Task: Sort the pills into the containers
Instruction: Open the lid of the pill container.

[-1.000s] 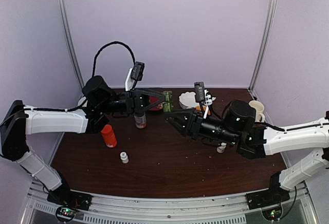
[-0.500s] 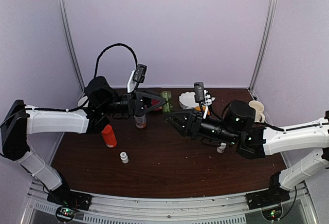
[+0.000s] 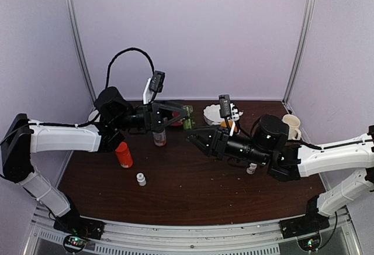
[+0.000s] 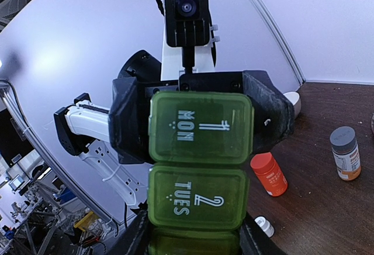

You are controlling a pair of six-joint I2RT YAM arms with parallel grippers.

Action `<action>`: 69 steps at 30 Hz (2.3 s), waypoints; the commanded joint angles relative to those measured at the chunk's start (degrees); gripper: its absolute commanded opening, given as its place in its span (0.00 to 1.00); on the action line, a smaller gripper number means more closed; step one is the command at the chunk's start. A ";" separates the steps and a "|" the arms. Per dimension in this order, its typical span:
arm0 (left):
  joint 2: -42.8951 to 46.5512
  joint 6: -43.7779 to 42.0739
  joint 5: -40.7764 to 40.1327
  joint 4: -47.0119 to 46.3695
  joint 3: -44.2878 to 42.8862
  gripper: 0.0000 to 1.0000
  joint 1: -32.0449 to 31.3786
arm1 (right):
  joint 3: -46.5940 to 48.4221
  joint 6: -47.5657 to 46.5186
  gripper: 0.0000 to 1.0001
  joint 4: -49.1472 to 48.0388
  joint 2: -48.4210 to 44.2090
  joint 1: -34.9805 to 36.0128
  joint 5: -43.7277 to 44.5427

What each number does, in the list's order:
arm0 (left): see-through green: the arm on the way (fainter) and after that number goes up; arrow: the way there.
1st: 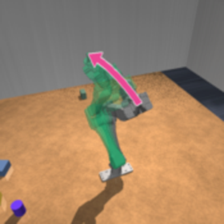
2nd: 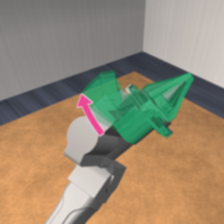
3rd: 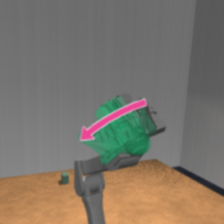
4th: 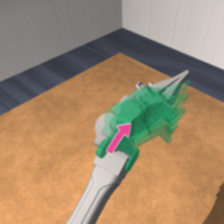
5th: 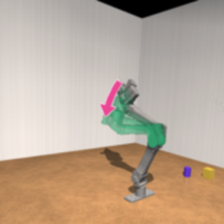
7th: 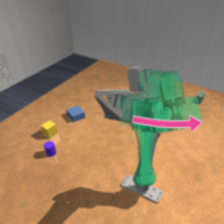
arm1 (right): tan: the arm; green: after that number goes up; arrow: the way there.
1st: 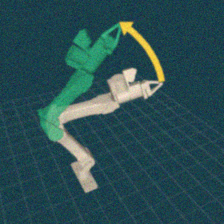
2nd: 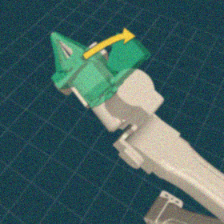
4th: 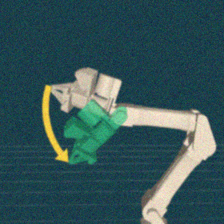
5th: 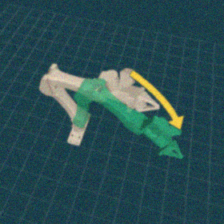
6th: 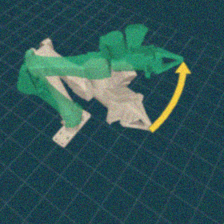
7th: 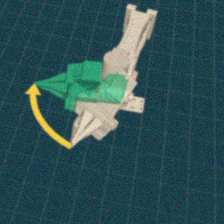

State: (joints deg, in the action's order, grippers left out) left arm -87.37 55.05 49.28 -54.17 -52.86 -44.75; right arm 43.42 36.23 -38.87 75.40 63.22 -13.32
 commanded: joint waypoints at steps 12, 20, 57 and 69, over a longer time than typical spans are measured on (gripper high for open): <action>0.12 1.21 0.41 -5.67 0.67 0.64 -0.16 | -0.86 -0.24 0.43 -1.70 -0.41 -0.49 -0.49; 0.09 1.03 0.38 -5.20 0.83 0.61 -0.12 | -1.05 0.13 0.43 -2.25 -0.09 -0.51 -0.65; 1.48 -1.09 2.16 -1.59 3.70 0.81 -1.67 | -0.29 0.29 0.44 -3.01 0.44 -0.82 -0.90; 1.42 0.63 1.83 -4.16 4.24 0.76 -1.83 | 0.01 0.39 0.44 -2.93 0.94 -0.84 -1.18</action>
State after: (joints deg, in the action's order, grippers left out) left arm -86.41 55.05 50.35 -54.52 -48.16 -46.35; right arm 42.59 36.42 -40.34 76.01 62.63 -14.13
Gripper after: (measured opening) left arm 0.760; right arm 0.447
